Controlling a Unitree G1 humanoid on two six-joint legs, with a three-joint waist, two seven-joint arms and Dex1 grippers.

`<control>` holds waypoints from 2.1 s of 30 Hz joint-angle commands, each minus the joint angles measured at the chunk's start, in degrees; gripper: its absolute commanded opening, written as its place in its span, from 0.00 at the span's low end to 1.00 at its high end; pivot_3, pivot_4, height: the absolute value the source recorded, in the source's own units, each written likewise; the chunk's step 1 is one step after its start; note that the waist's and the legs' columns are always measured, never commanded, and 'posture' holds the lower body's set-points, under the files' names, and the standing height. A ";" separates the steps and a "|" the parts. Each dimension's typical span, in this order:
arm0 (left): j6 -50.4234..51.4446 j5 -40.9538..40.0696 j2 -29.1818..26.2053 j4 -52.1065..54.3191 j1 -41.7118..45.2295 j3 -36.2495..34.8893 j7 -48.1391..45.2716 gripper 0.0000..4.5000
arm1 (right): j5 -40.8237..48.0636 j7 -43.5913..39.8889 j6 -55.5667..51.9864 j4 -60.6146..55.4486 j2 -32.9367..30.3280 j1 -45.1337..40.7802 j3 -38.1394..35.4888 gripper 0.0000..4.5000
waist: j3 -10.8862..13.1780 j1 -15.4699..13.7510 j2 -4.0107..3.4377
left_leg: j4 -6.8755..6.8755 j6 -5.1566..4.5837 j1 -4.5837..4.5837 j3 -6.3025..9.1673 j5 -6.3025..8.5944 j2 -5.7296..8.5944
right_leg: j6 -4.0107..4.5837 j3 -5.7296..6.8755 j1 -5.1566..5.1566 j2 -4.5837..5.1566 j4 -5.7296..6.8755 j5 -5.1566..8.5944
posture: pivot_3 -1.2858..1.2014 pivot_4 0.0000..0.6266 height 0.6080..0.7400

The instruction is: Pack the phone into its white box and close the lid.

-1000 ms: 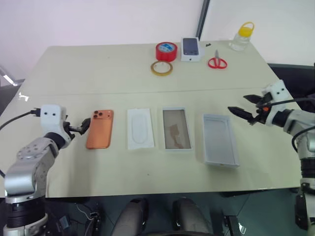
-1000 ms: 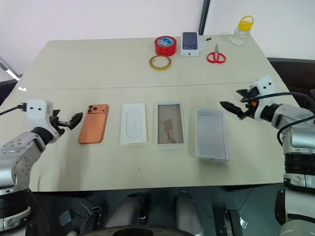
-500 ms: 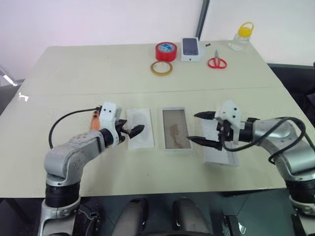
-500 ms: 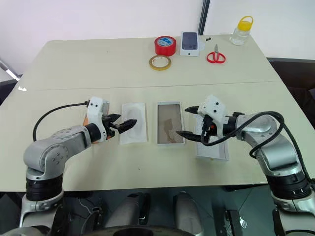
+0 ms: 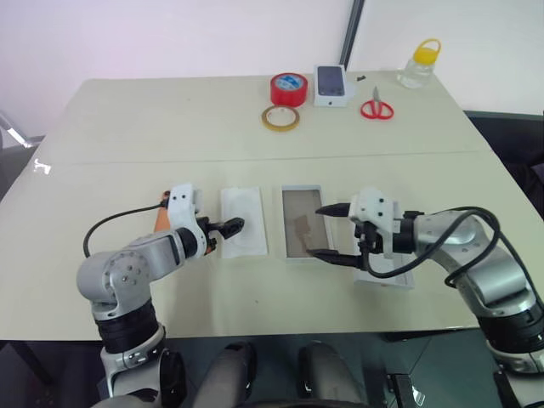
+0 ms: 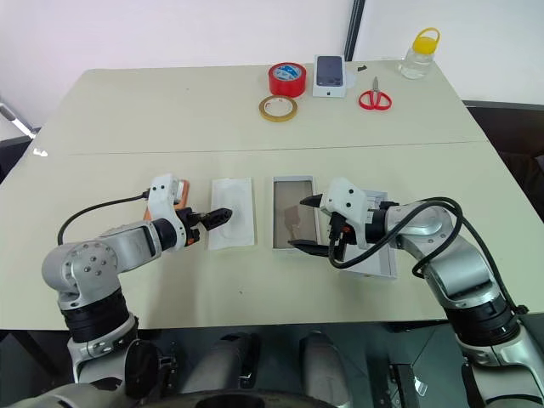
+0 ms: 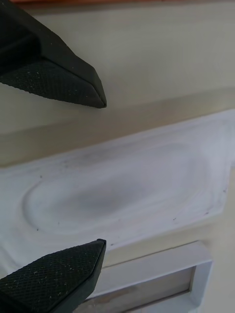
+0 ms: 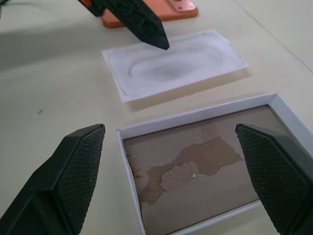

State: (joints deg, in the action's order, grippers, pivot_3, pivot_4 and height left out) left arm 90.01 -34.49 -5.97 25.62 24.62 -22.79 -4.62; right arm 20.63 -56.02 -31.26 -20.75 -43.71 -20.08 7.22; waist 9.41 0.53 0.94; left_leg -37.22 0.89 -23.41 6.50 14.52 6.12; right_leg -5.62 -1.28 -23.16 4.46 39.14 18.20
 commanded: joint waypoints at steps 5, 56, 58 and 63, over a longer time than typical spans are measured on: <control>2.32 0.91 3.50 0.41 0.32 -3.46 -0.18 0.47 | -1.25 0.67 2.39 -0.19 1.25 -1.15 0.34 1.00 | 0.01 -0.03 0.02 | 0.00 0.00 0.00 0.00 0.00 0.00 | 0.00 0.01 0.01 0.00 -0.01 0.00 | 0.52 0.24 1.00; 2.49 -9.05 5.95 -4.15 13.58 -29.78 3.37 0.00 | -25.14 -2.32 20.12 17.78 18.66 -14.08 25.82 0.01 | -0.02 0.58 0.31 | 0.00 0.18 0.03 0.07 -0.08 -0.04 | 0.00 0.04 -0.05 -0.07 0.07 -0.01 | 0.52 0.24 1.00; 2.49 -9.27 6.31 -4.12 13.62 -29.73 3.76 0.00 | -25.30 -2.28 20.19 17.94 19.62 -14.35 25.77 0.01 | -0.02 0.58 0.31 | 0.00 0.18 0.03 0.07 -0.08 -0.04 | 0.00 0.04 -0.06 -0.07 0.07 -0.01 | 0.52 0.24 1.00; 2.49 -10.19 6.90 -4.26 13.90 -29.30 4.39 0.00 | -27.26 -0.87 18.22 22.06 23.18 -16.22 26.07 0.01 | -0.02 0.53 0.32 | -0.01 0.18 0.03 0.07 -0.08 -0.03 | 0.00 0.04 -0.05 -0.07 0.07 -0.01 | 0.52 0.24 1.00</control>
State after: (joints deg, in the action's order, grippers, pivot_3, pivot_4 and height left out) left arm 92.01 -43.16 0.93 20.26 37.92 -52.58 -0.37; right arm -6.25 -57.51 -12.60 1.27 -21.34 -35.34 33.50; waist 9.39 1.06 1.26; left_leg -37.22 1.08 -23.38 6.58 14.44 6.09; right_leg -5.63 -1.23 -23.22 4.40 39.22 18.20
